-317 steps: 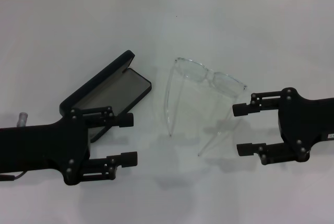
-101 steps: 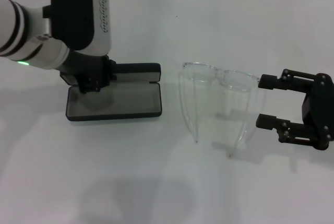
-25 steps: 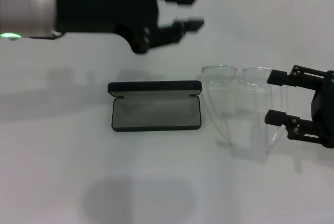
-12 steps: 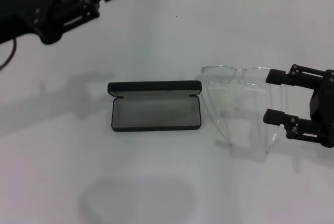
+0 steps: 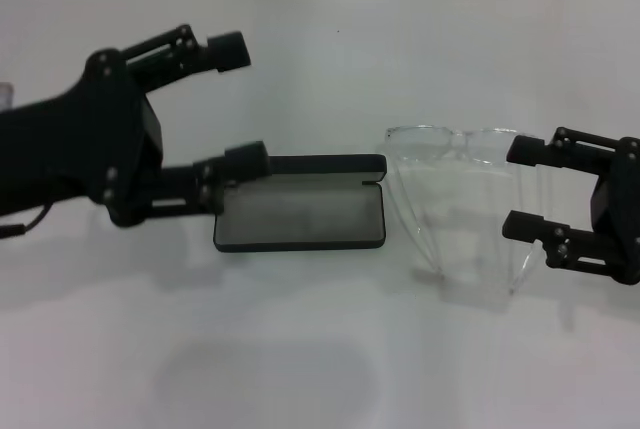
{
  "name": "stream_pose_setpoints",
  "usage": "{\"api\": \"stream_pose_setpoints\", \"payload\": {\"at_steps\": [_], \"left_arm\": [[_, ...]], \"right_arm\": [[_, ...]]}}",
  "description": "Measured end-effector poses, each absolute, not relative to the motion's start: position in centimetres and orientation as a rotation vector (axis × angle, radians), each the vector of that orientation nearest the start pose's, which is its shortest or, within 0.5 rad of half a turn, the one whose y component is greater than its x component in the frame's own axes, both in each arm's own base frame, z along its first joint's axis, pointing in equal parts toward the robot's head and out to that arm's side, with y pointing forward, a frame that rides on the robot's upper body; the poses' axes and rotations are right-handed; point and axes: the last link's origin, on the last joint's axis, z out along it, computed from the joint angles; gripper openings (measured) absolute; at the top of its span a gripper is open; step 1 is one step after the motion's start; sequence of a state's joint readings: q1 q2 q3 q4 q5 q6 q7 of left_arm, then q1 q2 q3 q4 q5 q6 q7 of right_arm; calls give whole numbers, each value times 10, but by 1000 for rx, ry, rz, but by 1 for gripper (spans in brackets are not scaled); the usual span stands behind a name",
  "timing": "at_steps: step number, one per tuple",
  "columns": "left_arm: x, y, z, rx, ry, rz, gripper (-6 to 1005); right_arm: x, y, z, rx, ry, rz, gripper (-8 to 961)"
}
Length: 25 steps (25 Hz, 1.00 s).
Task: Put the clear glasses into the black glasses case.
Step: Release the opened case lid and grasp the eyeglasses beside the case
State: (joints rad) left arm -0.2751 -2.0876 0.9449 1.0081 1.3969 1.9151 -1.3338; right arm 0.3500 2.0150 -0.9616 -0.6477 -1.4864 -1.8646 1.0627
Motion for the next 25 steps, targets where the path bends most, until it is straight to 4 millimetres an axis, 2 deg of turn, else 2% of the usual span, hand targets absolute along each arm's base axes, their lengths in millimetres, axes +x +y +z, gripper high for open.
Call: {"api": "stream_pose_setpoints", "payload": {"at_steps": [6, 10, 12, 14, 16, 19, 22, 25], "left_arm": [[-213, 259, 63, -2631, -59, -1305, 866], [-216, 255, 63, -2629, -78, -1310, 866], [-219, 253, 61, -2628, -101, -1317, 866], [-224, 250, 60, -2621, -119, -1322, 866], [-227, 247, 59, -2614, -117, -1325, 865], [-231, 242, 60, -2606, -120, -1322, 865], [-234, 240, 59, -2603, -136, -1316, 865], [-235, 238, 58, -2609, -146, -1314, 865]], "right_arm": [[247, 270, 31, -2672, 107, 1212, 669], [246, 272, 33, -2685, 154, 1214, 667], [243, 276, 39, -2692, 178, 1209, 666], [235, 283, 56, -2689, 181, 1184, 664], [224, 292, 78, -2684, 198, 1123, 663], [202, 311, 112, -2685, 272, 916, 662], [163, 335, 144, -2700, 327, 600, 660], [122, 356, 163, -2691, 370, 346, 658]]}}
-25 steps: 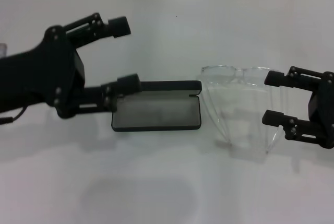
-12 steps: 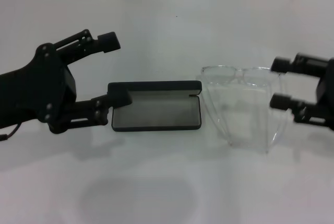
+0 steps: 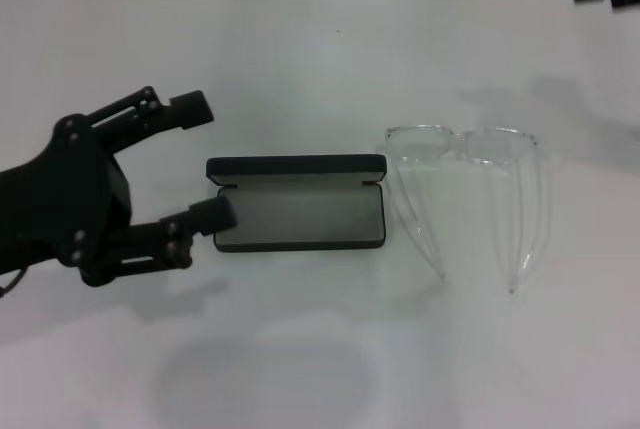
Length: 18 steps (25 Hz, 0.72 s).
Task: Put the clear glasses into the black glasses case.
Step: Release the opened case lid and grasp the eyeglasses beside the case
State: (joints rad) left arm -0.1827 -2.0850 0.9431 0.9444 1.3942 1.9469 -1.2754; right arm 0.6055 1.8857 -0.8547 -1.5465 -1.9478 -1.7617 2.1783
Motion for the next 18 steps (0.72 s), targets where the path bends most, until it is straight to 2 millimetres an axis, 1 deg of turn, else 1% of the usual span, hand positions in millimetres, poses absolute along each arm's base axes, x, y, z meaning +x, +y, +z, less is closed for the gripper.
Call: {"api": "stream_pose_setpoints", "payload": {"at_steps": [1, 4, 6, 8, 9, 12, 15, 18], "left_arm": [[-235, 238, 57, -2613, -148, -1315, 865], [-231, 240, 53, -2637, -133, -1319, 865], [-229, 242, 50, -2647, -121, -1324, 865], [-228, 243, 48, -2649, -117, -1331, 864], [-229, 243, 48, -2649, -118, -1332, 864], [-230, 242, 48, -2647, -125, -1331, 864], [-230, 242, 48, -2647, -123, -1330, 864], [-229, 243, 48, -2649, -117, -1331, 864]], "right_arm": [[110, 362, 165, -2697, 375, 284, 658], [83, 373, 166, -2725, 350, 141, 657], [77, 379, 163, -2716, 345, 34, 657], [73, 385, 155, -2706, 331, -96, 657], [69, 389, 148, -2708, 306, -189, 657], [59, 394, 130, -2704, 227, -363, 657], [51, 397, 106, -2696, 94, -547, 657], [44, 397, 84, -2722, 12, -646, 657]]}}
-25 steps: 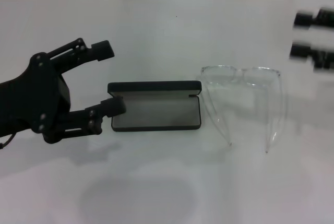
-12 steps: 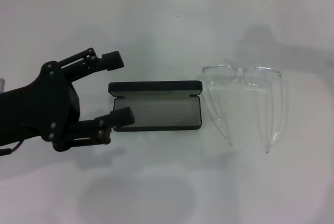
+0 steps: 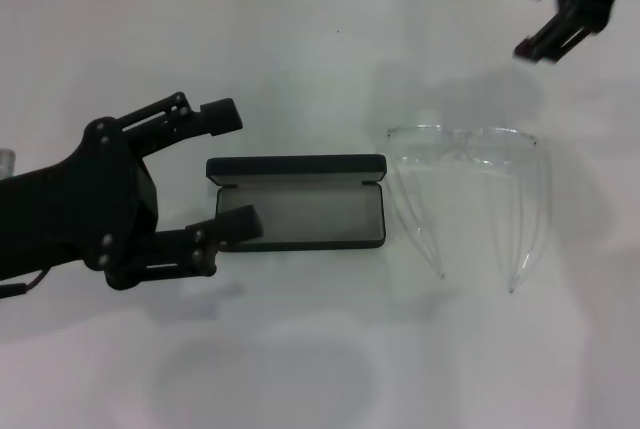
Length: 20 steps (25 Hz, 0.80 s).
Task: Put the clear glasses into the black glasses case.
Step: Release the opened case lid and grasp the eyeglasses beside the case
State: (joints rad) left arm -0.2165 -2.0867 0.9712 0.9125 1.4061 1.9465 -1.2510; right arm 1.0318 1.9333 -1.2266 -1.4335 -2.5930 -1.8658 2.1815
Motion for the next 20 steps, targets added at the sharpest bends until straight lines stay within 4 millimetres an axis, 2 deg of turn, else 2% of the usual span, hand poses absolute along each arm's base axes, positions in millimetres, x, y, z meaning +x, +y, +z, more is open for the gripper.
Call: {"api": "stream_pose_setpoints", "payload": {"at_steps": [4, 10, 14, 20], "left_arm": [[-227, 244, 47, -2660, -111, -1333, 864], [-227, 243, 46, -2663, -110, -1333, 863], [-227, 243, 46, -2663, -110, -1334, 863], [-226, 244, 46, -2662, -110, -1332, 863]], "right_arm": [[45, 397, 59, -2774, -46, -752, 658], [67, 400, 26, -2768, -95, -861, 658], [79, 402, 17, -2783, -60, -871, 658], [85, 405, 13, -2786, -52, -828, 658]]}}
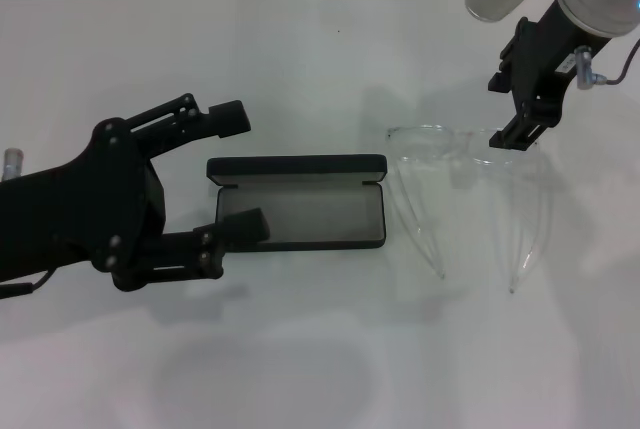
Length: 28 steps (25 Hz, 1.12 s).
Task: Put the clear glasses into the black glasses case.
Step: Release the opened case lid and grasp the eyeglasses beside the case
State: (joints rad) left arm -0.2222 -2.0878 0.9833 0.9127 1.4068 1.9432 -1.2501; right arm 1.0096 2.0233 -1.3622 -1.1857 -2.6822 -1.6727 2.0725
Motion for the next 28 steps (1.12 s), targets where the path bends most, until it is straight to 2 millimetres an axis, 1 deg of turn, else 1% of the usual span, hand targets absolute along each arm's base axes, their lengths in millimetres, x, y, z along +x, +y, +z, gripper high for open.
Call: {"api": "stream_pose_setpoints", "payload": {"at_steps": [8, 20, 28], "left_arm": [[-226, 245, 46, -2662, -107, -1331, 862], [-224, 248, 45, -2672, -97, -1325, 862], [-224, 248, 44, -2676, -98, -1321, 861]], "right_arm": [[98, 411, 5, -2789, -27, -784, 657], [124, 423, -17, -2792, 41, -709, 655], [125, 429, -26, -2794, 92, -586, 643]]}}
